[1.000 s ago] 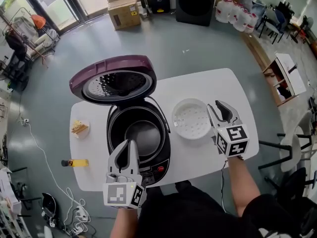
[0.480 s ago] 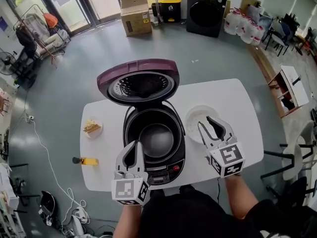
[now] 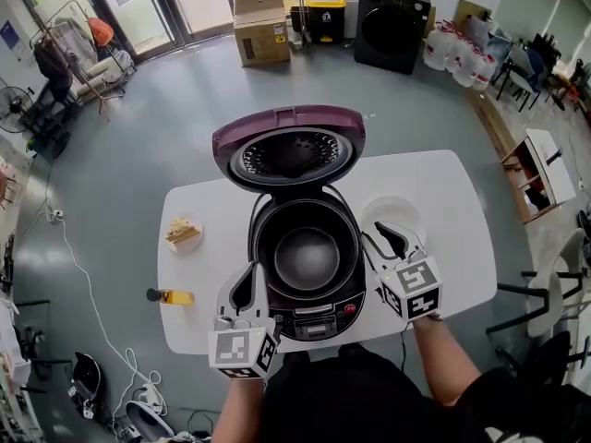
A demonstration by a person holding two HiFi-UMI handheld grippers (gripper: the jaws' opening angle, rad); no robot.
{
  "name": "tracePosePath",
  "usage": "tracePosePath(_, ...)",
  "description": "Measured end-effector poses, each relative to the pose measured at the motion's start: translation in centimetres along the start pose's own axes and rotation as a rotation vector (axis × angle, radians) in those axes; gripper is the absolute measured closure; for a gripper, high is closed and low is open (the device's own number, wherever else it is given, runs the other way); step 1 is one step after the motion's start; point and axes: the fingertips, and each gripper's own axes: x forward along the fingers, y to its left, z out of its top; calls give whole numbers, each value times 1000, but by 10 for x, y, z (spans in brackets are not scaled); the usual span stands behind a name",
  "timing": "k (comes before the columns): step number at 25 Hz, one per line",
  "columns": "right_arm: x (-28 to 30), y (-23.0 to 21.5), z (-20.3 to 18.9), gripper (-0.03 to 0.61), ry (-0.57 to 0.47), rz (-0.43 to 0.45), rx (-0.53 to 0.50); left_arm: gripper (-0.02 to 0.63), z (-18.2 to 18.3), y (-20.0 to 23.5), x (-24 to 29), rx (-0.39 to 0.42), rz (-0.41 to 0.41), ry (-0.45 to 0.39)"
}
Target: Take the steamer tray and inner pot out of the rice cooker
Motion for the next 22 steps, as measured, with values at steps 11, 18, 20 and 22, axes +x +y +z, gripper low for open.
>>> tracePosePath(11, 64, 19, -37, 396, 206, 1, -74, 614, -15, 34, 6, -32, -32, 35)
tracePosePath(18, 93, 20, -56, 388, 338, -30, -199, 614, -30, 52, 21, -37, -46, 77)
tracePosePath(20, 99, 18, -58, 388, 360, -34, -210, 614, -31, 55, 25, -38, -49, 80)
tracePosePath(22, 103, 16, -59, 388, 393, -53, -253, 614, -31, 58, 28, -41, -50, 81)
